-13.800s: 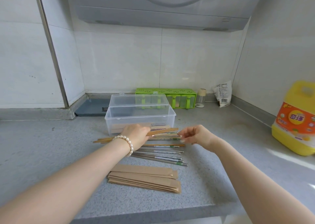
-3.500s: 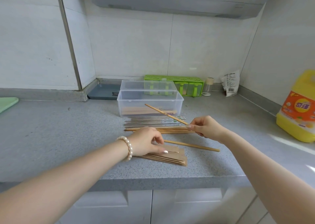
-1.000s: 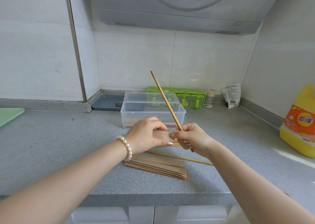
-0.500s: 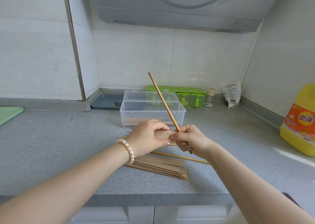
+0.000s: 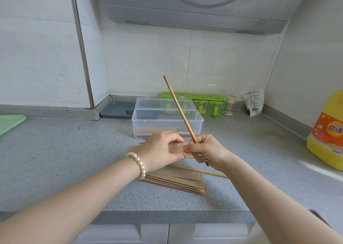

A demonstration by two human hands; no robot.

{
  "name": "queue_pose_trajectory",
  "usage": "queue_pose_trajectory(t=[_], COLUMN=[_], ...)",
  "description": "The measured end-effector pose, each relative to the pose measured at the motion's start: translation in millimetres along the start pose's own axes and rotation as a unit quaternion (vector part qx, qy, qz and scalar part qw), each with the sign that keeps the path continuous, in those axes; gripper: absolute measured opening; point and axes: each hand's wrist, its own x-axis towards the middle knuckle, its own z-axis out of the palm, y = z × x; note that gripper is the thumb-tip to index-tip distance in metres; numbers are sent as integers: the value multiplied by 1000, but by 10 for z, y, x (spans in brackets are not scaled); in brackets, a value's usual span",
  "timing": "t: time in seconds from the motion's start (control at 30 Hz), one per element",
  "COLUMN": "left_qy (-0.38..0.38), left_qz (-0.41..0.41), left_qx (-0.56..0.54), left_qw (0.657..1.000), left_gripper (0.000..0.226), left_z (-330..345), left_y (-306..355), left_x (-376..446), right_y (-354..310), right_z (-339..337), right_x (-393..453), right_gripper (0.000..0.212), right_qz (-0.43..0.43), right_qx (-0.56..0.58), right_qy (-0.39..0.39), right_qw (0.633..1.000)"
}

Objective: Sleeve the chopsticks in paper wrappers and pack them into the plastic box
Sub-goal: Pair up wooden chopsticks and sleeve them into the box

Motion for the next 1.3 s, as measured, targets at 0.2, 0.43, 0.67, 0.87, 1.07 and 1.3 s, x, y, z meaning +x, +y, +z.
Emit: queue_pose_trajectory(t=[0.2, 0.43, 0.67, 0.87, 1.07, 1.3], left_qy=[8, 1, -7, 22, 9, 40], left_qz=[-2, 0, -3, -3, -56, -120], left_qx=[-7, 5, 48, 16, -34, -31], left_qw=[1000, 1000, 999, 1000, 998, 991], left_gripper=[20, 21, 35, 25, 26, 32], left_z=[14, 28, 50, 74, 57, -94], left_y=[-4, -29, -14, -4, -39, -242], left_x=[-3, -23, -26, -51, -27, 19], right_y=[30, 32, 34, 31, 4, -130], right_z=[28, 0, -19, -25, -73, -364], right_x=[24, 34, 30, 4, -20, -137], right_gripper=[34, 36, 37, 38, 23, 62], right_qz=[5, 12, 27, 31, 23, -43], right_qx=[4, -13, -12, -16, -75, -254], right_qy=[5, 25, 27, 8, 18, 101], right_qw=[1000, 1000, 999, 999, 997, 961])
